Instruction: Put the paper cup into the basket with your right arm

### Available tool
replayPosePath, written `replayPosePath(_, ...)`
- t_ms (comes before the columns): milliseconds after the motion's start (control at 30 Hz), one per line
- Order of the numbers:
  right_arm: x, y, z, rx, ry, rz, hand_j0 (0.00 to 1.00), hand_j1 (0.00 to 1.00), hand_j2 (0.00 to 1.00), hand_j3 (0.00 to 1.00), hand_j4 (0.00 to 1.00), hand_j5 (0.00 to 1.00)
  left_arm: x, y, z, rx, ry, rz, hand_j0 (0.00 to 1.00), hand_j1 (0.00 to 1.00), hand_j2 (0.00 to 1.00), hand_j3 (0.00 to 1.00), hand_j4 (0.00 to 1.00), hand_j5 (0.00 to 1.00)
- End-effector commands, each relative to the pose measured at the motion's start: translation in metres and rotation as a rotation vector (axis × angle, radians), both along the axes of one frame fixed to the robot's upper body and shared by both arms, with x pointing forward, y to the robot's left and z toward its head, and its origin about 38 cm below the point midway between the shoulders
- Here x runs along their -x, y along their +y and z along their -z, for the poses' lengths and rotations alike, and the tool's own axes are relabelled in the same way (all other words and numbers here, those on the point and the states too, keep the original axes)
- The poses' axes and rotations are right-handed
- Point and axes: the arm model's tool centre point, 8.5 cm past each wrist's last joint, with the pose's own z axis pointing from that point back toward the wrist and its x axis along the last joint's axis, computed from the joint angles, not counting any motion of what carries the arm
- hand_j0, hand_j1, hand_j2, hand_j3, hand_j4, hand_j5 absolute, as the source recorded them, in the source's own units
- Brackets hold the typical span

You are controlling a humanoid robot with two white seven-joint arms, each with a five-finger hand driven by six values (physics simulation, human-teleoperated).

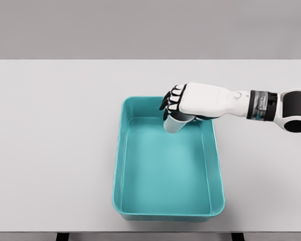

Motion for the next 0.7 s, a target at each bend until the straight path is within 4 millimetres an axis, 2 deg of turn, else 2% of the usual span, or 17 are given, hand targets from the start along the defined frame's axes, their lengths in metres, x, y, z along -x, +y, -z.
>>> replayPosePath(0, 0.000, 0.002, 0.002, -0.006, 0.008, -0.002, 0.58, 0.58, 0.58, 0.58, 0.58, 0.58, -0.001, 0.000, 0.000, 0.000, -0.001, 0.000, 1.00, 1.00, 1.00, 1.00, 1.00, 1.00)
replayPosePath(167, 0.006, 0.011, 0.018, 0.004, 0.046, -0.025, 0.67, 0.67, 0.67, 0.67, 0.67, 0.67, -0.001, 0.000, 0.000, 0.000, -0.001, 0.000, 1.00, 1.00, 1.00, 1.00, 1.00, 1.00)
replayPosePath(433, 0.009, 0.017, 0.029, 0.017, 0.072, -0.041, 0.69, 0.69, 0.69, 0.69, 0.69, 0.69, 0.000, 0.000, 0.000, 0.000, 0.000, 0.000, 1.00, 1.00, 1.00, 1.00, 1.00, 1.00)
replayPosePath(667, 0.009, 0.017, 0.030, 0.019, 0.073, -0.040, 0.85, 0.85, 0.85, 0.85, 0.85, 0.85, 0.000, 0.000, 0.000, 0.000, 0.000, -0.001, 1.00, 1.00, 1.00, 1.00, 1.00, 1.00)
